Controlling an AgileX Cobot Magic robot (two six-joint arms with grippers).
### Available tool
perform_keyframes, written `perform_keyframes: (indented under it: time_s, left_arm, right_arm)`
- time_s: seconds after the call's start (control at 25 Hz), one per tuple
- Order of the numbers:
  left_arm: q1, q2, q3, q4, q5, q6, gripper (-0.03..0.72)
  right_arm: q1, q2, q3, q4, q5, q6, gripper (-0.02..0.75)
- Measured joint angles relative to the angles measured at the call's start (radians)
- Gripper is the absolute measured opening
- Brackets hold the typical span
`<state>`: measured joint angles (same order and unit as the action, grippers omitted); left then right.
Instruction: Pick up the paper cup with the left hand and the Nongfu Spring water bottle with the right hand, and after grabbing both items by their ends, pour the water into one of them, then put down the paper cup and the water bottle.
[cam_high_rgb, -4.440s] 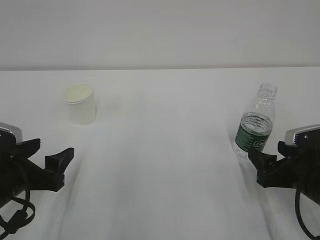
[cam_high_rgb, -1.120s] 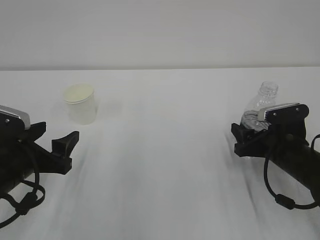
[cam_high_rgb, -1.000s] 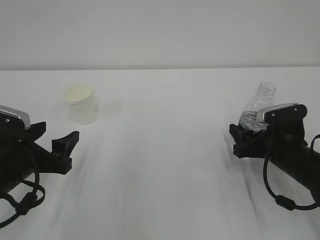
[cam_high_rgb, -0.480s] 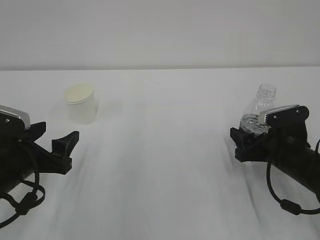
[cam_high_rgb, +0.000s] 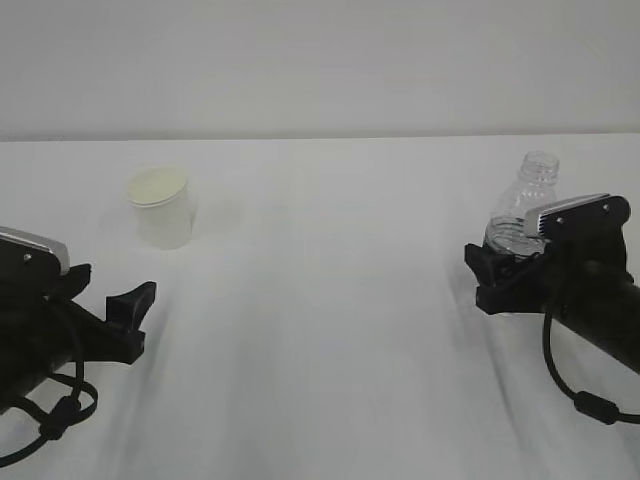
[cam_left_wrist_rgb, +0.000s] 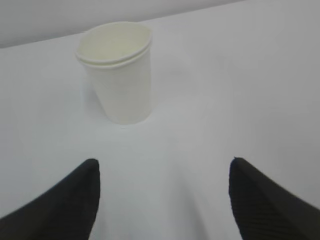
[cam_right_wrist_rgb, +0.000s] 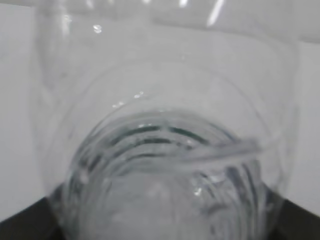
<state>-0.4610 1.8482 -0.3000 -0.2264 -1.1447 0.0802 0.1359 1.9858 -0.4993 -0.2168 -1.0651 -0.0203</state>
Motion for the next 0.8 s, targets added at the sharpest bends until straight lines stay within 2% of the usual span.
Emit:
perform_keyframes:
  time_s: [0.24, 0.44, 0.8]
  left_arm:
    - [0.007, 0.045, -0.051, -0.023, 0.000, 0.000, 0.578]
    - [0.058, 0.072, -0.112, -0.019, 0.000, 0.000, 0.578]
    - [0.144, 0.164, -0.183, 0.112, 0.000, 0.000, 0.578]
  right_arm:
    - [0.000, -0.059, 0.004, -0.020, 0.048, -0.003, 0.490]
    - [0.000, -0.102, 0.006, -0.034, 0.063, -0.004, 0.490]
    - [0.000, -0.123, 0.006, -0.045, 0.069, -0.007, 0.490]
